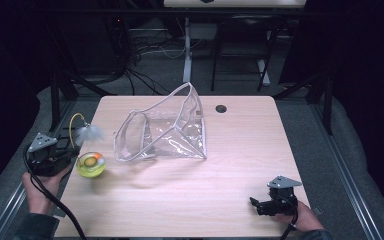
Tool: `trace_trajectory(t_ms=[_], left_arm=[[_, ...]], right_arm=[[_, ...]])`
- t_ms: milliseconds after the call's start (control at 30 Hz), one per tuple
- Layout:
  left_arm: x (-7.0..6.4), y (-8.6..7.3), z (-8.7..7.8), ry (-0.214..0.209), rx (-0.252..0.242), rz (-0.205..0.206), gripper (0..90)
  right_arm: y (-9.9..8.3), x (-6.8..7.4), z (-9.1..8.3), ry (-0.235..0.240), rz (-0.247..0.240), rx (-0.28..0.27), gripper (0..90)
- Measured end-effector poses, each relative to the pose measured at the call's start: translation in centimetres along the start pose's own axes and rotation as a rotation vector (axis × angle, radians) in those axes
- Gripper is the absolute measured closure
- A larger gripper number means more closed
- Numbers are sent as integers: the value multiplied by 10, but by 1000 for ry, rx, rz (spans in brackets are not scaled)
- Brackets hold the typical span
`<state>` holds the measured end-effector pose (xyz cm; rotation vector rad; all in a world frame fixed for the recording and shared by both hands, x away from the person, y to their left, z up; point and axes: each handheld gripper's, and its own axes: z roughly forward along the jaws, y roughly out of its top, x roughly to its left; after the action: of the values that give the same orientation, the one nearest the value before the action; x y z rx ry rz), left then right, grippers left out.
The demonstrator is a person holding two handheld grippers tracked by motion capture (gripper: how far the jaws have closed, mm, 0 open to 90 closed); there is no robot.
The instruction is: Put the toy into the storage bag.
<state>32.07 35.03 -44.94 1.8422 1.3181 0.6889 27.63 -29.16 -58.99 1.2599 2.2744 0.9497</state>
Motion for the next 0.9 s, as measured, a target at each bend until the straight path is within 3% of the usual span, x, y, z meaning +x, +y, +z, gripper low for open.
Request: trace_trajectory(t_ms=[767, 900], left_arm=[[-2, 29, -16, 10, -42, 34, 881], [0, 42, -20, -12, -41, 33, 881]], right_arm=[[0, 0, 0, -4, 1, 0, 0], [0, 0, 0, -3, 2, 0, 0]])
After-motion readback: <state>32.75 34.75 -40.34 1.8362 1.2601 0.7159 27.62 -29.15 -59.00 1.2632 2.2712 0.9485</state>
